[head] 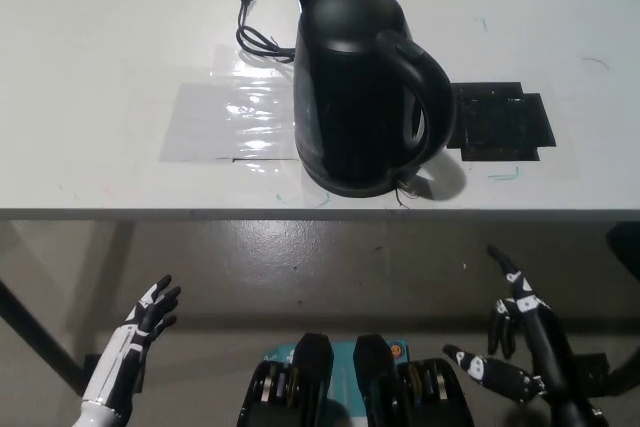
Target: A kettle is kept at the center of the table close to the robot and the robot uses its right index finger to press downwards on the transparent start boiling button
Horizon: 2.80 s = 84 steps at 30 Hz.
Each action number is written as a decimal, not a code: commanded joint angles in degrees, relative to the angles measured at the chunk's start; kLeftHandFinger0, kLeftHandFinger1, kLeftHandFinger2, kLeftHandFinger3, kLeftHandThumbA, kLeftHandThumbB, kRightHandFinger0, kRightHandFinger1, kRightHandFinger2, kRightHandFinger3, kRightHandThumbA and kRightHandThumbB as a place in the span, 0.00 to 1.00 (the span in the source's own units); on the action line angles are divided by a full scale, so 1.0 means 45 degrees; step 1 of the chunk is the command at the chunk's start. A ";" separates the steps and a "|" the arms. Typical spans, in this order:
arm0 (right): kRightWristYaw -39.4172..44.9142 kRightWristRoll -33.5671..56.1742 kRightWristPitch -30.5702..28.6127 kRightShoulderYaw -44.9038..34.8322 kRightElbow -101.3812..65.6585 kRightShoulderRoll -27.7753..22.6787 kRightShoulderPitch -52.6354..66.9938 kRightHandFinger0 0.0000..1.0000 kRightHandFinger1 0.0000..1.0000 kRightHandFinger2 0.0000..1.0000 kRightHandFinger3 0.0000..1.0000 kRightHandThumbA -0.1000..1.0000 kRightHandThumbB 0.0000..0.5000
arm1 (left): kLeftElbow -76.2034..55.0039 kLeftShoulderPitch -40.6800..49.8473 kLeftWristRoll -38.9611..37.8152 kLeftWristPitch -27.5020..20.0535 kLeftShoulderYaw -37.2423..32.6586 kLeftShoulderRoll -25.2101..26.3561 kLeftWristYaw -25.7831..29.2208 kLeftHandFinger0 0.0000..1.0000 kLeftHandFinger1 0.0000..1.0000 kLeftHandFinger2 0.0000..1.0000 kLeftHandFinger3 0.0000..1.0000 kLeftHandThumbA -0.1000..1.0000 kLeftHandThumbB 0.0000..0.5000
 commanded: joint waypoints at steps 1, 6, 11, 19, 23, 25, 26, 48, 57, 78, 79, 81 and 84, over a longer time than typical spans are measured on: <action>-0.1305 -0.2795 -0.0832 0.0316 -0.1020 0.0329 -0.1066 0.00 0.06 0.19 1.00 1.00 0.62 | -0.0447 -0.0359 -0.0041 -0.1221 -0.0176 0.0412 -0.0588 1.00 1.00 1.00 1.00 1.00 0.63; -0.0440 -0.2857 0.0275 0.0532 -0.1117 0.0461 -0.1575 0.00 0.11 0.25 1.00 1.00 0.64 | -0.0464 -0.0418 -0.0073 -0.1216 -0.0141 0.0433 -0.0631 1.00 1.00 1.00 1.00 1.00 0.63; -0.0128 -0.3175 0.0723 0.0708 -0.0901 0.0561 -0.2024 0.00 0.11 0.26 1.00 1.00 0.61 | -0.0520 -0.0438 -0.0126 -0.1096 -0.0117 0.0419 -0.0653 1.00 1.00 1.00 1.00 1.00 0.68; 0.0233 -0.3210 0.1206 0.0828 -0.0488 0.0726 -0.2505 0.00 0.09 0.27 1.00 1.00 0.61 | -0.0546 -0.0432 -0.0041 -0.1232 -0.0099 0.0420 -0.0679 1.00 1.00 1.00 1.00 1.00 0.68; 0.0298 -0.3250 0.1471 0.0858 -0.0204 0.0775 -0.2712 0.00 0.07 0.26 1.00 1.00 0.62 | -0.0499 -0.0450 -0.0136 -0.1419 -0.0102 0.0452 -0.0757 1.00 1.00 1.00 1.00 1.00 0.63; 0.0295 -0.3188 0.1469 0.0867 -0.0037 0.0749 -0.2763 0.00 0.05 0.25 1.00 1.00 0.61 | -0.0491 -0.0449 -0.0111 -0.1388 -0.0101 0.0449 -0.0752 1.00 1.00 1.00 1.00 1.00 0.64; 0.0228 -0.3197 0.1430 0.0879 0.0175 0.0724 -0.2842 0.00 0.04 0.24 1.00 1.00 0.62 | -0.0545 -0.0446 -0.0105 -0.1292 -0.0083 0.0437 -0.0732 1.00 1.00 1.00 1.00 1.00 0.67; 0.0064 -0.3231 0.1878 0.0876 0.1918 0.0572 -0.3892 0.00 0.00 0.00 1.00 1.00 0.56 | -0.0494 -0.0521 -0.0124 -0.1356 -0.0048 0.0383 -0.0825 1.00 1.00 1.00 1.00 1.00 0.65; 0.0022 -0.3155 0.1952 0.0827 0.2125 0.0574 -0.4156 0.00 0.00 0.00 1.00 1.00 0.53 | -0.0530 -0.0539 -0.0062 -0.1400 -0.0005 0.0377 -0.0822 1.00 1.00 1.00 1.00 1.00 0.66; 0.0002 -0.3116 0.2088 0.0894 0.3140 0.0515 -0.4622 0.00 0.00 0.00 1.00 1.00 0.56 | -0.0586 -0.0577 -0.0233 -0.1322 -0.0024 0.0400 -0.0964 1.00 1.00 1.00 1.00 1.00 0.65; -0.0008 -0.3118 0.2089 0.0895 0.3162 0.0517 -0.4627 0.00 0.00 0.00 1.00 1.00 0.56 | -0.0574 -0.0575 -0.0226 -0.1354 -0.0021 0.0394 -0.0955 1.00 1.00 1.00 1.00 1.00 0.67; -0.0059 -0.3150 0.2073 0.0903 0.3224 0.0513 -0.4641 0.00 0.00 0.00 1.00 1.00 0.55 | -0.0590 -0.0568 -0.0224 -0.1378 -0.0026 0.0387 -0.0953 1.00 1.00 1.00 1.00 1.00 0.67; -0.0143 -0.3189 0.2038 0.0916 0.3421 0.0510 -0.4709 0.00 0.00 0.00 1.00 1.00 0.56 | -0.0623 -0.0554 -0.0227 -0.1355 -0.0040 0.0410 -0.0978 1.00 1.00 1.00 1.00 1.00 0.65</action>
